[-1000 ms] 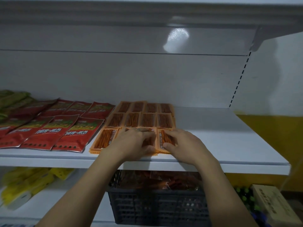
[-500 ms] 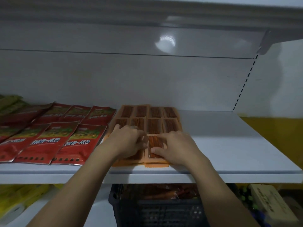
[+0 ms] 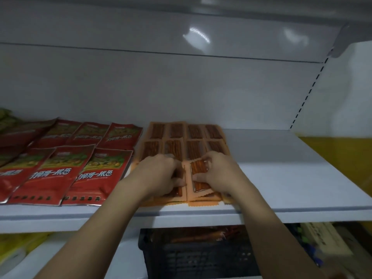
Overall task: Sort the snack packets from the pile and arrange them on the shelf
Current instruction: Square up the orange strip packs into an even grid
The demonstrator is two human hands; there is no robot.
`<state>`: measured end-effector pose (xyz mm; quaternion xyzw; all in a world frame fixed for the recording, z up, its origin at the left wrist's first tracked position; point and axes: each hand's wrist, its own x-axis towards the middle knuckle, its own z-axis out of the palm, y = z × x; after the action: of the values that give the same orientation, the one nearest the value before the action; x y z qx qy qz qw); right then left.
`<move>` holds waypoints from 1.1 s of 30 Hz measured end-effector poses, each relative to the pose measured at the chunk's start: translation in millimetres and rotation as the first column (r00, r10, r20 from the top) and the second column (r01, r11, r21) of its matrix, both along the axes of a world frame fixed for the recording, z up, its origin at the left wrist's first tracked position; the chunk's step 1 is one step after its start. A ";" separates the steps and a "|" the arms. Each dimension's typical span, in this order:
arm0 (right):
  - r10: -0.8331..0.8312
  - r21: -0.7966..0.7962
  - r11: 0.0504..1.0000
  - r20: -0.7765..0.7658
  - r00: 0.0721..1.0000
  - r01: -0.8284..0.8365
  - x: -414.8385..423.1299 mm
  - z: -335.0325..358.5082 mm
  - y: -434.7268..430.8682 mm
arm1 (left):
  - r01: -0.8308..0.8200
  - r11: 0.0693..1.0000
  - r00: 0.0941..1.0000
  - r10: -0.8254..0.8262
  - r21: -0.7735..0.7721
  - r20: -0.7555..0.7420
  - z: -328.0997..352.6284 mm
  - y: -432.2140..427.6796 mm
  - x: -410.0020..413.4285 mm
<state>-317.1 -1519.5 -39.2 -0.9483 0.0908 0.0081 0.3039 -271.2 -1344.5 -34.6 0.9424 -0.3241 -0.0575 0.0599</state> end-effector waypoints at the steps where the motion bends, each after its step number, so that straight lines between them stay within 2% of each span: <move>1: -0.011 0.036 0.999 0.016 1.000 0.010 0.4 1.4 -0.6 | 0.007 1.000 1.000 -0.007 0.013 0.011 0.8 0.5 0.6; 6: -0.058 0.209 0.977 0.086 0.995 0.039 3.2 15.0 -14.0 | 0.025 0.999 0.998 -0.027 0.033 0.061 9.2 2.5 4.0; 10: -0.141 0.290 0.953 0.180 0.974 0.084 9.3 32.8 -25.0 | -0.001 1.000 0.995 0.000 0.014 0.098 14.7 4.0 16.7; 13: -0.159 0.279 0.956 0.221 0.962 0.094 22.0 40.7 -24.3 | -0.019 1.000 0.992 0.017 0.017 0.125 14.4 2.7 31.3; 17: -0.135 0.273 0.958 0.154 0.979 0.089 49.5 42.0 -23.6 | -0.012 1.000 0.993 0.011 0.004 0.119 16.0 -0.6 47.5; 20: -0.107 0.210 0.974 0.096 0.990 0.085 71.5 38.8 -25.3 | -0.012 0.999 0.993 0.008 0.032 0.120 17.5 -3.0 59.7; 26: -0.114 0.266 0.960 0.095 0.989 0.085 118.4 28.9 -33.7 | -0.040 0.998 0.995 0.037 0.037 0.093 13.6 -6.5 90.3; 33: -0.157 0.175 0.974 0.058 0.986 0.145 162.6 23.1 -48.9 | 0.013 0.996 0.988 -0.026 0.083 0.154 6.3 -22.2 134.8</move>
<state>-154.5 -1568.3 -16.0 -0.9090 0.1508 -0.0412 0.3863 -136.4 -1366.6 -28.4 0.9424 -0.3345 0.0021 -0.0044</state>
